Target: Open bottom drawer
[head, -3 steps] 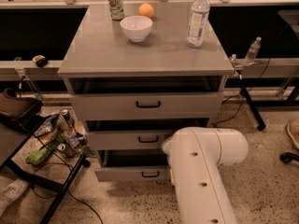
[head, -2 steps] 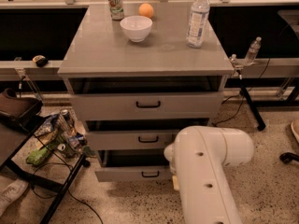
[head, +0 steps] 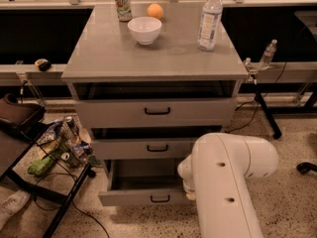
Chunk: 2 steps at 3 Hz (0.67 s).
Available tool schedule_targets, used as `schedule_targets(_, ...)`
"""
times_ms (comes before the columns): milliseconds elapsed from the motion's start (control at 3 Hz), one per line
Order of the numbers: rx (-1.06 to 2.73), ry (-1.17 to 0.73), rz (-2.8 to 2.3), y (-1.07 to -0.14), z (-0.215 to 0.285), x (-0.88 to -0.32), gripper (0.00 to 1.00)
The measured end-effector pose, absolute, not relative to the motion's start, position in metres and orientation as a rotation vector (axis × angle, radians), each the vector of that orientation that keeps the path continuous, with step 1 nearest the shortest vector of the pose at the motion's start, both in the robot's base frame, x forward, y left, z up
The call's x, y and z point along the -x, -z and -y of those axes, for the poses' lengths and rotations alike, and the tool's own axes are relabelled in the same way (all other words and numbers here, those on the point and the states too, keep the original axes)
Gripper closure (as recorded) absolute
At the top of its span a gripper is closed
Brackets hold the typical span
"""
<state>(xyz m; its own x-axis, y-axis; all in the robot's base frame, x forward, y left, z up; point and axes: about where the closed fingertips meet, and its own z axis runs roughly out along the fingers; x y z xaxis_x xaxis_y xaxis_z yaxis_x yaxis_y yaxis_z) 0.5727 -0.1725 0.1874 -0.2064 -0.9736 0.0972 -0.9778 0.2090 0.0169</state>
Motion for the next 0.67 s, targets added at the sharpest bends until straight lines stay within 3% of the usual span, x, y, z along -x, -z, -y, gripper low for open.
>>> schedule_targets(333,-1.922,-0.073,2.374,-0.189,0.173,-0.573,0.88)
schedule_targets(667,-1.897,-0.064,2.367,-0.195,0.176,-0.550,0.91)
